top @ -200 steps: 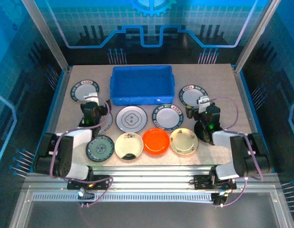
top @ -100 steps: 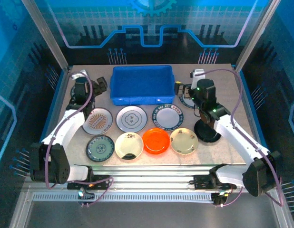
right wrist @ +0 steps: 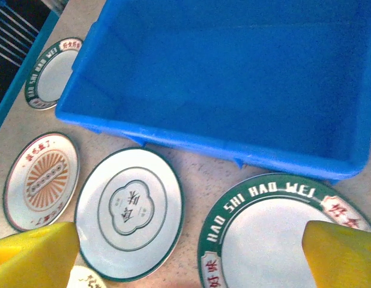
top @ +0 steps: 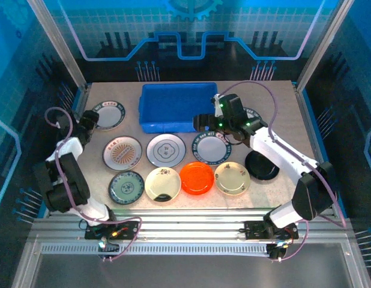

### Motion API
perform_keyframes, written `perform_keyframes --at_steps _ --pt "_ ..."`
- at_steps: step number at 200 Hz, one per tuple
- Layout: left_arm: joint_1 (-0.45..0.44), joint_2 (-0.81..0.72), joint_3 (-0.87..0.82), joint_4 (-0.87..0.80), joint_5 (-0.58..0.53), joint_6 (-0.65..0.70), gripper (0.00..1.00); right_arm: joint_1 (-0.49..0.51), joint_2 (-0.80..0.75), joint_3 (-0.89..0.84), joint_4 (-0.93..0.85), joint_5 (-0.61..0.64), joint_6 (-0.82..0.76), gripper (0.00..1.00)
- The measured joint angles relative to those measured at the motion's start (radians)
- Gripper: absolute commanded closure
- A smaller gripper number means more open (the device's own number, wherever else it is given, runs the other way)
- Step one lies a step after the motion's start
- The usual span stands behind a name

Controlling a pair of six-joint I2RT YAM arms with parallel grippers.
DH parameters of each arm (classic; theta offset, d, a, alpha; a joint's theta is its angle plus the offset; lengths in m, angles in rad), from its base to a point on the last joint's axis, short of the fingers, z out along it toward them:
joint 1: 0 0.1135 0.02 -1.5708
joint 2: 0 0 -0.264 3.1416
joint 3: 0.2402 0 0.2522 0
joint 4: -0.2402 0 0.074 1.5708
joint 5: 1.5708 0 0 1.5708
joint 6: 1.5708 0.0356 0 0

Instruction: Place the plates into the plastic bin on the countertop

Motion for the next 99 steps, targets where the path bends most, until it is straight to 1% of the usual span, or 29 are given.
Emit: perform_keyframes --at_steps 26,35,41,59,86,99 --pt "0.024 0.101 0.005 0.037 0.048 -0.039 0.36 -0.020 0.032 0.000 0.018 -0.061 0.032 0.11" --pt "0.025 0.125 0.014 0.038 0.053 -0.045 0.38 -0.029 0.039 0.000 0.022 -0.074 0.039 0.12" --pt "0.025 0.141 0.024 0.039 0.058 -0.047 0.38 -0.034 0.042 0.000 0.023 -0.082 0.044 0.14" --pt "0.025 0.184 0.056 0.046 0.068 -0.063 0.44 -0.050 0.047 0.000 0.030 -0.101 0.057 0.16" --pt "0.025 0.235 0.096 0.061 0.075 -0.084 0.49 -0.070 0.055 0.000 0.046 -0.132 0.072 0.21" --pt "0.026 0.257 0.111 0.063 0.074 -0.091 0.51 -0.078 0.064 0.000 0.051 -0.146 0.079 0.21"
